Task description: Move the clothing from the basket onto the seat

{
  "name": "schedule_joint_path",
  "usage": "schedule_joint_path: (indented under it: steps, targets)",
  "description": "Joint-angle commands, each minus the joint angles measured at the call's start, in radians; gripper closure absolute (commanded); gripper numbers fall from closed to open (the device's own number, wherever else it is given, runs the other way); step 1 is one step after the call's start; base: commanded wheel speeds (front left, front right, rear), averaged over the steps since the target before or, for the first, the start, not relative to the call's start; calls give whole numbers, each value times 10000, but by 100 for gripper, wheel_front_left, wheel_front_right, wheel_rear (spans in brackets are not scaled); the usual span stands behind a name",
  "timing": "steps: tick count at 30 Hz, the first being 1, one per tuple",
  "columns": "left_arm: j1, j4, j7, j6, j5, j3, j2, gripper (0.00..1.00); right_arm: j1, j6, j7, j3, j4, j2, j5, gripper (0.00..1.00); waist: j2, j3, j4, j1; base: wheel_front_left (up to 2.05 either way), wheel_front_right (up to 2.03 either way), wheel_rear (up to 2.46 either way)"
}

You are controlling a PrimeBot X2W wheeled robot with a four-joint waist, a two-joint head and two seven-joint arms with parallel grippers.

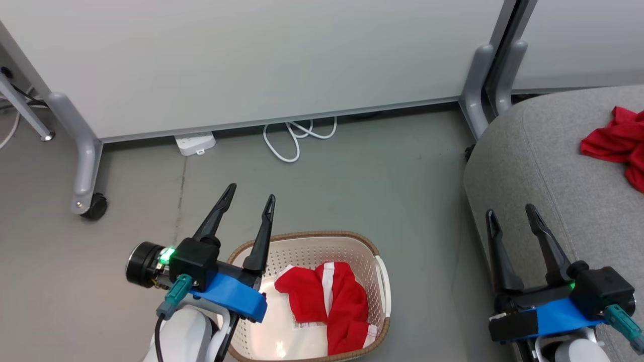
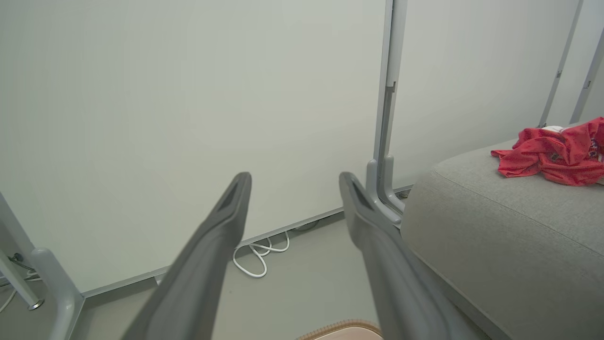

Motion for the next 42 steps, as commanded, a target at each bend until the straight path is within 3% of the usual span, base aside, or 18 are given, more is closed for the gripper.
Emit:
schedule_joint_path:
  steps: [1,18,30,42]
  targets:
    - [-253,145,-27,-70,-35,-160,157,0,-178,1,-37,26,-62,13,-57,0,-1,264,-151,0,0,0,0]
    - [-3667,3199,-29,-43,-1168,-4265,2002,0,-1922,1,-37,428,-471,12,75,0,-1,3234,-1458,0,0,0,0]
    - [-5531,5050,-29,-42,-2038,-6581,2536,0,-3025,3,-37,676,-834,13,177,0,-1,5295,-1964,0,0,0,0]
    - [-7175,6939,-29,-43,-2663,-8041,2915,0,-4068,1,-37,713,-1262,13,260,0,-1,7253,-2299,0,0,0,0]
